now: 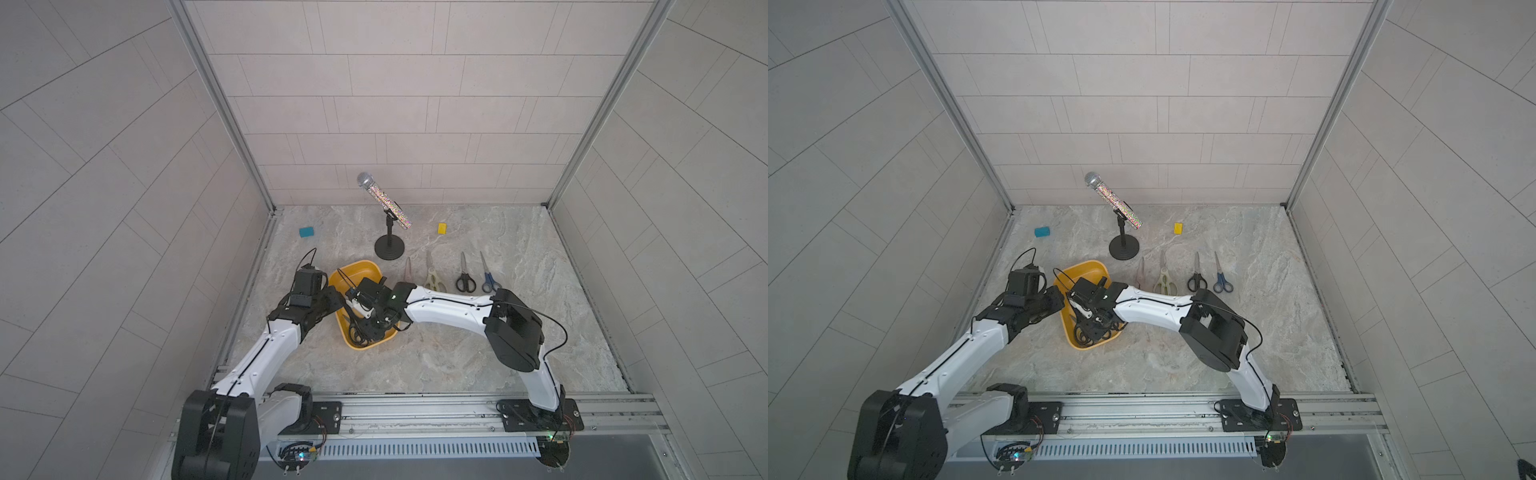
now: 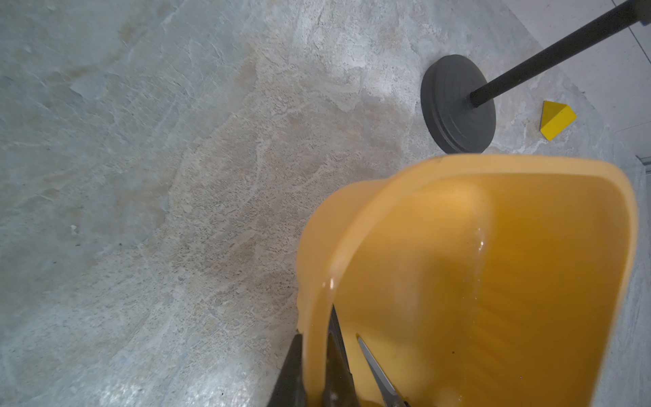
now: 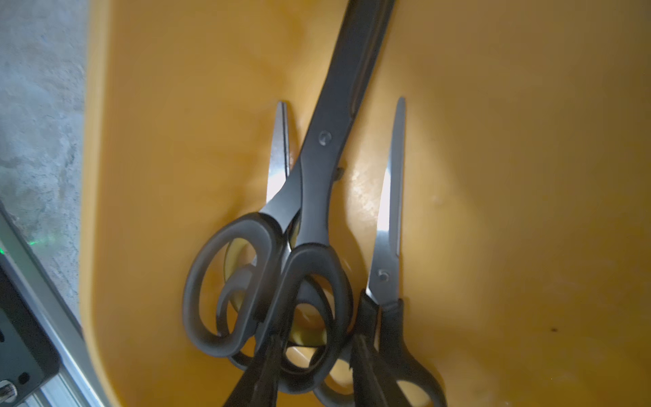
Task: Take the scissors out of the storage box
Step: Pick up the scissors from the storage box.
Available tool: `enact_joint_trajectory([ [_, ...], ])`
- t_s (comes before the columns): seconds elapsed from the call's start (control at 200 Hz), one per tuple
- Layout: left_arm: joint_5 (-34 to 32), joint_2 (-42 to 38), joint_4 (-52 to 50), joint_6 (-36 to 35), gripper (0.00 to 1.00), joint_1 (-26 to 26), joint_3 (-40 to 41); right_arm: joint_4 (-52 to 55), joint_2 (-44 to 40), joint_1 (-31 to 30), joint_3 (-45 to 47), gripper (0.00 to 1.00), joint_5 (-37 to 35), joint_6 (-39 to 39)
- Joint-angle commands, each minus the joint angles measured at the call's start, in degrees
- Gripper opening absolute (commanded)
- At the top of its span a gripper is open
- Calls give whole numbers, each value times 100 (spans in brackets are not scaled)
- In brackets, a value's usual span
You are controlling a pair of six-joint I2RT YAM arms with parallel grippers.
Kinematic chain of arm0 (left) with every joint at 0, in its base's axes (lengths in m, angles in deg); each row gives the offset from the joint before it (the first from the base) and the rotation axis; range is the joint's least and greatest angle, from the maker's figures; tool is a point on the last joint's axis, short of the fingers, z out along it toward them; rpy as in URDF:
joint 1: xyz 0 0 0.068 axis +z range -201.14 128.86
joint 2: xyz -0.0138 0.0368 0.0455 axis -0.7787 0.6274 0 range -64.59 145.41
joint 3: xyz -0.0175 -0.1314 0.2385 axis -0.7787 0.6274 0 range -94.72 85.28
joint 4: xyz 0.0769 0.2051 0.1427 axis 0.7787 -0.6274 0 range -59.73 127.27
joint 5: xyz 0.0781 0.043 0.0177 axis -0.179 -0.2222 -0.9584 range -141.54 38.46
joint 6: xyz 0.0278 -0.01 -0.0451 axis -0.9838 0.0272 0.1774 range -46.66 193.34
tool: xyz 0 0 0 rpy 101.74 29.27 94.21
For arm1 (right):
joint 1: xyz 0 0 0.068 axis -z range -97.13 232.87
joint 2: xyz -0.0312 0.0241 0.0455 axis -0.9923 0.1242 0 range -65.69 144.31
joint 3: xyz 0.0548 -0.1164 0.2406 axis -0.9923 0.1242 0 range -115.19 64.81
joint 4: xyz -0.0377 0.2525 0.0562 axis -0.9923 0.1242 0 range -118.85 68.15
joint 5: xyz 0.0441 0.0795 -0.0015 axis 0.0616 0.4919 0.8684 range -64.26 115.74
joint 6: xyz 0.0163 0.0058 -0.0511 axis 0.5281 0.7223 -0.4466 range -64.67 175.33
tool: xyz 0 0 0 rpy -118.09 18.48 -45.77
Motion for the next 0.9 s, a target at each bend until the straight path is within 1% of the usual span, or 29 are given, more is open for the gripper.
enact_joint_trajectory([
  [0.0, 34, -115, 77, 16, 0, -47, -153, -5, 73, -33, 31, 37, -236, 95],
  [0.115, 15, -160, 68, 5, 0, -55, -139, -4, 186, -36, 14, 34, -302, 123],
  [0.235, -2, -185, 60, 5, 0, -73, -137, -63, 257, -29, 13, 27, -377, 192],
  [0.34, 11, -187, 60, 4, 0, -80, -137, -73, 334, -28, -30, 27, -407, 253],
  [0.39, 16, -198, 60, 7, 0, -91, -137, -67, 358, -28, -47, 25, -439, 285],
  [0.595, -6, -220, 60, 19, 0, -109, -128, -103, 295, -19, -33, 7, -536, 357],
  [0.65, -22, -212, 34, 25, 0, -108, -128, -104, 248, -15, -31, 0, -579, 361],
  [0.79, -107, -186, -49, 34, 0, -120, -128, -107, 35, 24, -9, 0, -628, 379],
  [0.895, -315, -178, -195, 52, 0, -115, -136, -37, -176, 42, -4, 0, -732, 374],
])
